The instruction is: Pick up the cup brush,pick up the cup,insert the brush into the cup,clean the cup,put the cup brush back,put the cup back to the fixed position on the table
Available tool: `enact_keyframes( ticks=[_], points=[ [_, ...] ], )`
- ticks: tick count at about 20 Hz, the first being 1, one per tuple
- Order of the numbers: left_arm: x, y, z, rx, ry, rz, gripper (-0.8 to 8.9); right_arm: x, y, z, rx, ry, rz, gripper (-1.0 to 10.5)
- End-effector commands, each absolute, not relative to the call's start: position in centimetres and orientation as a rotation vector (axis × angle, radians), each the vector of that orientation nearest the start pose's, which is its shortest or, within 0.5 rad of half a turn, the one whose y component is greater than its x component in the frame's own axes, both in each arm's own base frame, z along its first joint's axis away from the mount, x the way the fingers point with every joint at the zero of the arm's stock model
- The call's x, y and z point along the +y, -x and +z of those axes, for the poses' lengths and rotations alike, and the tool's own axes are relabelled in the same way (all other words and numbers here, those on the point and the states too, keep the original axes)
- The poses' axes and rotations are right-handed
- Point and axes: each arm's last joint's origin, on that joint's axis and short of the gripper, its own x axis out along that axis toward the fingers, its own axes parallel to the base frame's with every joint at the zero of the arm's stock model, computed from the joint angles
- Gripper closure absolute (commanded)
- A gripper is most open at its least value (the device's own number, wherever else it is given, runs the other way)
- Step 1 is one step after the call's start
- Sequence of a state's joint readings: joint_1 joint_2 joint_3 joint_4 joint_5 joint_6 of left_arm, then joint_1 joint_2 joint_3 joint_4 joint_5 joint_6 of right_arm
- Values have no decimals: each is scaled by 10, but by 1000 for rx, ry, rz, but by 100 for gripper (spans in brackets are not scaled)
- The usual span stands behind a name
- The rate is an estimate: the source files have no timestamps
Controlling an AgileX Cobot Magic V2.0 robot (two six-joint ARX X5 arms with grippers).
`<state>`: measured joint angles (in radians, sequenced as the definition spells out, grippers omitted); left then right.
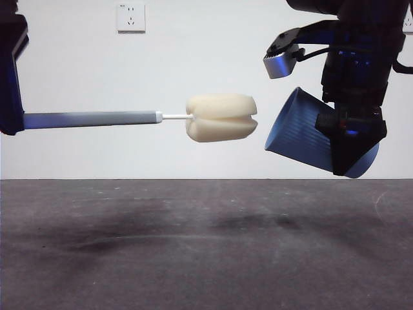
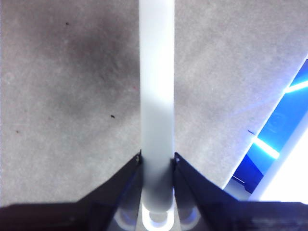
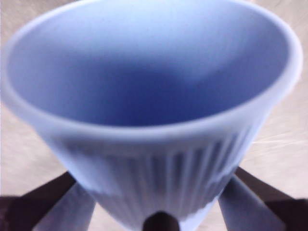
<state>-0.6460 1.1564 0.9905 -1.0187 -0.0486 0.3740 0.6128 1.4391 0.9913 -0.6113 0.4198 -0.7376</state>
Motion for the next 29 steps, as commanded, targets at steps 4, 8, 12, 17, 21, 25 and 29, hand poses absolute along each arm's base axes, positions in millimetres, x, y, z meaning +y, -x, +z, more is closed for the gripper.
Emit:
enact_keyframes(
  ticks=[4,8,12,17,21,25,29],
  points=[
    [-126,-162,270,1029,-756,-766,823,160,-227,230,810,1430,574,963],
    [-132,-160,268,1031,-773,-795,823,168,-223,231,763,1493,585,963],
    [-142,-161,260,1054,-803,-827,823,174,-218,231,736,1544,612,963],
    [-163,-169,249,1036,-772,-878,823,186,-210,225,730,1623,657,964],
    [-177,-176,259,1003,-745,-889,823,201,-204,212,726,1676,718,964],
    [-183,-180,263,965,-706,-884,823,213,-197,205,699,1702,756,964],
    [-180,-178,261,1023,-713,-839,822,216,-194,205,693,1708,752,964]
  ],
)
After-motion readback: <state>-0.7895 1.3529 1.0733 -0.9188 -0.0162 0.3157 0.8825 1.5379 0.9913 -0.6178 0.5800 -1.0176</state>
